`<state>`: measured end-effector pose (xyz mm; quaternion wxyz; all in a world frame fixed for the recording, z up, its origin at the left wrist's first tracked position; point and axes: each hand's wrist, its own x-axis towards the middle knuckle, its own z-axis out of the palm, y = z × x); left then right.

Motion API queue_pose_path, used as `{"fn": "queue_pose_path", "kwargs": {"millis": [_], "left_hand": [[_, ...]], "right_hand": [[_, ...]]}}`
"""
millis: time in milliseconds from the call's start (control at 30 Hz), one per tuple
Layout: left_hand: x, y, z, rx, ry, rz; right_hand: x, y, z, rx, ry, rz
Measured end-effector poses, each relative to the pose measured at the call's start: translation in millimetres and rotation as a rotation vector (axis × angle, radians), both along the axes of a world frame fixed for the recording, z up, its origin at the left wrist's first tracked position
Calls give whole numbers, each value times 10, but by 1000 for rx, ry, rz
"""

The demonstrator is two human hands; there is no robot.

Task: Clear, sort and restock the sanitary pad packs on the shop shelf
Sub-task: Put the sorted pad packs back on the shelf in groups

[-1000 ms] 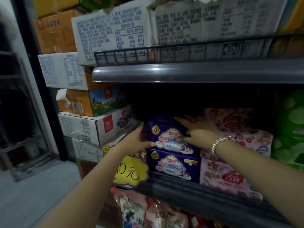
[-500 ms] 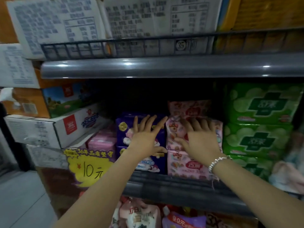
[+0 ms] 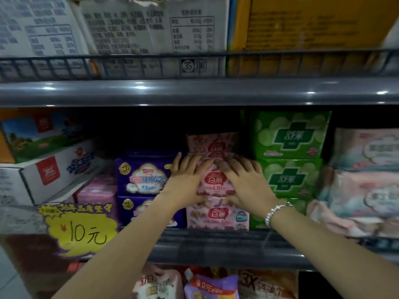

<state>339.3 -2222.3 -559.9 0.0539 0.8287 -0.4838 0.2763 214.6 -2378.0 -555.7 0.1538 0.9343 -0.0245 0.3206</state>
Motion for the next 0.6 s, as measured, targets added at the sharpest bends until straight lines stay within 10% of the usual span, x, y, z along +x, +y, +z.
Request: {"fn": "queue_pose_path", "kwargs": {"millis": [600], "left_hand": [[-948, -518, 108, -124, 8, -53]], "right_hand": [[-1053, -517, -95, 173, -258, -172]]}}
